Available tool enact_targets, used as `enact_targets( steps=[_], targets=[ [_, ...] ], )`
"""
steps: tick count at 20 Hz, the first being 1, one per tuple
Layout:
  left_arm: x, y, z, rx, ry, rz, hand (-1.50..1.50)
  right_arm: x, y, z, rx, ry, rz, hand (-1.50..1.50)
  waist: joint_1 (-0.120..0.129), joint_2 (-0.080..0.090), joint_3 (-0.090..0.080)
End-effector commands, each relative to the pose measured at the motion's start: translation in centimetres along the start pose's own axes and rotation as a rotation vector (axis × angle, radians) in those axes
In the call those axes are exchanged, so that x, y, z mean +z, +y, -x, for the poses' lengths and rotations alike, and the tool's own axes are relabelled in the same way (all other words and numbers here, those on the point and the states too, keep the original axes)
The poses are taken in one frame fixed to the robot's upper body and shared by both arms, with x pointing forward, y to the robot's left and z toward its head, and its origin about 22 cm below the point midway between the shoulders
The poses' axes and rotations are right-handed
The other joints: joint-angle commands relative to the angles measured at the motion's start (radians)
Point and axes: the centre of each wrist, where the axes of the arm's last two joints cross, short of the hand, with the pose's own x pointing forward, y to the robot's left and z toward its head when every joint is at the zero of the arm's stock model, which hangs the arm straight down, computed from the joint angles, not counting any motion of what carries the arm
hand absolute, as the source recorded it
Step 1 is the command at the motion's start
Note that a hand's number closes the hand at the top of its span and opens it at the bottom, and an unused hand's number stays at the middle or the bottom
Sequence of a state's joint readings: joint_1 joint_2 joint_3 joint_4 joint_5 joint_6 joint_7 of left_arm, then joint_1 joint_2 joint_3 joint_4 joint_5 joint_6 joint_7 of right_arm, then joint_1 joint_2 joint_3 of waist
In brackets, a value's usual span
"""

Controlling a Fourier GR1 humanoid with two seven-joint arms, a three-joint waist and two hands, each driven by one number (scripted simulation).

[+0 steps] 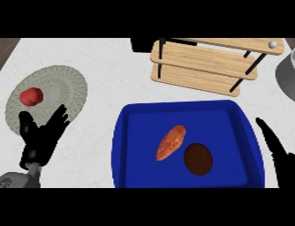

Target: Pick the cupcake from the tray and place it in the tiered shelf

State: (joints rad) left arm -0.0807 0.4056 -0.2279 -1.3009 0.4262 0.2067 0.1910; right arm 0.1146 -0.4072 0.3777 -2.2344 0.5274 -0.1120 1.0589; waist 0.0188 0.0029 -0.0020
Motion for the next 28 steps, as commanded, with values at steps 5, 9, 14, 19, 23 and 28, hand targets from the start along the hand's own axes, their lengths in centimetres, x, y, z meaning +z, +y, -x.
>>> enact_targets(
  steps=[5, 9, 14, 19, 23, 28],
  targets=[
    [0.0, -0.4, 0.7, 0.017, 0.006, 0.004, 0.0, -0.9, 5.5, -2.6, 0.123, 0.115, -0.072, -1.5, -0.014, -0.002, 0.001],
    [0.1, -1.6, -1.3, 0.015, 0.014, -0.001, 0.0, -2.5, 6.1, -2.0, 0.189, 0.187, -0.081, -1.5, -0.015, -0.003, 0.002],
    [-1.0, 1.6, -0.8, 0.026, 0.005, -0.008, 0.0, -2.0, 8.1, -3.2, 0.198, 0.223, -0.028, -1.5, -0.022, -0.002, 0.001],
    [-0.3, 0.3, -0.5, 0.004, -0.004, -0.005, 0.0, -2.1, 10.0, -3.0, 0.226, 0.226, -0.035, -1.5, -0.018, -0.003, 0.002],
    [1.0, 0.5, 0.9, 0.015, 0.004, -0.02, 0.0, -2.9, 9.1, -2.3, 0.207, 0.236, -0.017, -1.5, -0.017, -0.004, 0.002],
    [1.2, 0.4, 0.0, 0.003, 0.016, -0.017, 0.0, -3.9, 10.7, -1.1, 0.239, 0.271, -0.013, -1.5, -0.017, -0.004, 0.002]
  ],
)
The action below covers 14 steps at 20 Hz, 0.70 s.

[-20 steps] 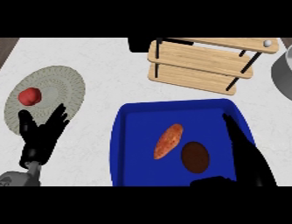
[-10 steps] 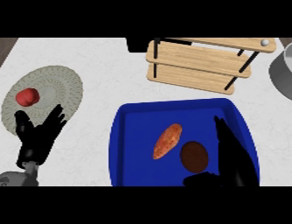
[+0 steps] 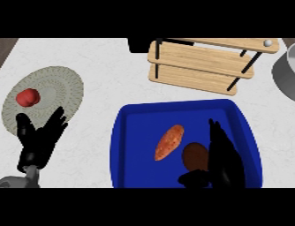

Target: Pick the cupcake from the tray and place it in the tiered shelf

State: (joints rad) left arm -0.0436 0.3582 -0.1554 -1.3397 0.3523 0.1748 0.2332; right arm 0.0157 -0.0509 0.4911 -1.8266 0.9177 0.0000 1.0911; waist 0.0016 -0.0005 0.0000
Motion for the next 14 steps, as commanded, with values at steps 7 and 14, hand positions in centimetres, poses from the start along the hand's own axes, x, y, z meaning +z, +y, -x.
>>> enact_targets(
  steps=[7, 14],
  targets=[
    [0.3, 0.4, 0.3, -0.002, -0.002, -0.002, 0.0, -2.1, 2.5, -0.5, 0.072, 0.143, 0.037, -1.5, 0.001, 0.0, 0.0],
    [0.1, -0.2, -0.8, 0.001, -0.018, -0.001, 0.0, -5.1, 3.5, 1.5, 0.011, 0.101, 0.079, -1.5, 0.0, 0.001, 0.0]
  ],
)
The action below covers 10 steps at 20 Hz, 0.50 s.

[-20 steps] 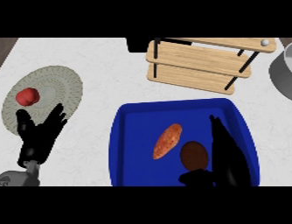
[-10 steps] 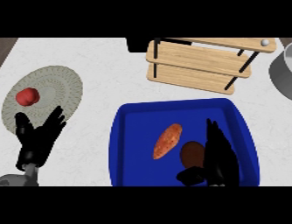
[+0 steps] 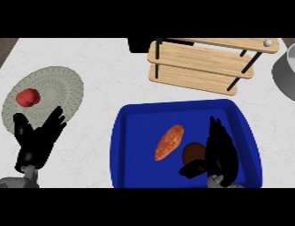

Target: Pick the cupcake from the tray and place it in the tiered shelf

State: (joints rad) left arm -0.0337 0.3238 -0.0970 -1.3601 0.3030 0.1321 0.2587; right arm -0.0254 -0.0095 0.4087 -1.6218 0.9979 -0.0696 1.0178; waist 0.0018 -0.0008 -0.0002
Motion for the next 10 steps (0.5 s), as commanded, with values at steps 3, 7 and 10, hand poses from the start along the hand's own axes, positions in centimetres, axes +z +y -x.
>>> enact_targets(
  steps=[3, 7, 10],
  targets=[
    [-0.7, -0.3, -1.5, 0.003, 0.007, -0.004, 0.0, 0.1, 2.5, 1.0, -0.031, 0.019, 0.019, -1.5, -0.001, 0.0, 0.0],
    [0.2, 0.3, -0.6, -0.003, 0.005, 0.02, 0.0, -3.1, 2.0, -0.5, -0.025, -0.012, 0.003, -1.5, 0.001, 0.001, 0.0],
    [-0.3, -1.4, 1.5, -0.003, -0.001, -0.006, 0.0, -1.6, 4.1, 1.9, 0.122, -0.071, -0.2, 1.5, 0.007, 0.003, 0.001]
  ],
)
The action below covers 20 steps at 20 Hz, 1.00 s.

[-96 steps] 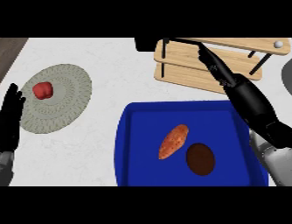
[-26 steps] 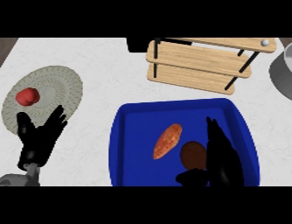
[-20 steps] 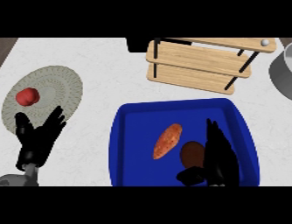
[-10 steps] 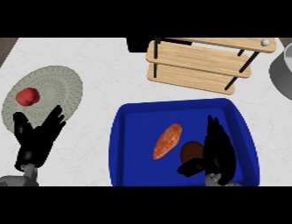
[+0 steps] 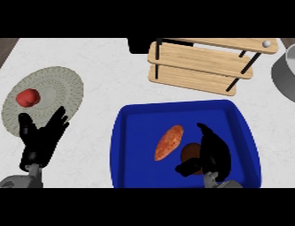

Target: Pick the cupcake from the tray and place it in the tiered shelf

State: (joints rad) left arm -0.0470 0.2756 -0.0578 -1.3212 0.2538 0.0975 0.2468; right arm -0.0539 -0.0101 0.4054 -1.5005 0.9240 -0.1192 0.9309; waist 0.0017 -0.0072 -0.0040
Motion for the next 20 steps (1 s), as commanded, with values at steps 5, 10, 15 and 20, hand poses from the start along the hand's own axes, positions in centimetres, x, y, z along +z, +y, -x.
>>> enact_targets(
  steps=[5, 10, 15, 20],
  targets=[
    [-1.3, -1.1, -1.4, 0.001, -0.005, 0.012, 0.0, -0.4, 3.5, 0.4, 0.09, -0.106, -0.098, 1.5, -0.001, 0.008, 0.004],
    [-1.5, 0.0, 1.5, -0.003, 0.003, -0.009, 0.0, 1.8, 3.4, -1.3, 0.042, -0.179, -0.051, 1.5, -0.002, 0.008, 0.004],
    [1.4, 0.9, -0.9, -0.016, -0.01, 0.008, 0.0, 4.6, 2.3, -5.1, 0.055, -0.335, -0.016, 1.5, 0.012, 0.005, 0.005],
    [-0.9, -0.6, -1.4, -0.013, -0.005, 0.033, 0.0, 4.3, 0.2, -12.0, 0.04, -0.492, -0.082, 1.5, 0.028, 0.011, 0.004]
  ],
)
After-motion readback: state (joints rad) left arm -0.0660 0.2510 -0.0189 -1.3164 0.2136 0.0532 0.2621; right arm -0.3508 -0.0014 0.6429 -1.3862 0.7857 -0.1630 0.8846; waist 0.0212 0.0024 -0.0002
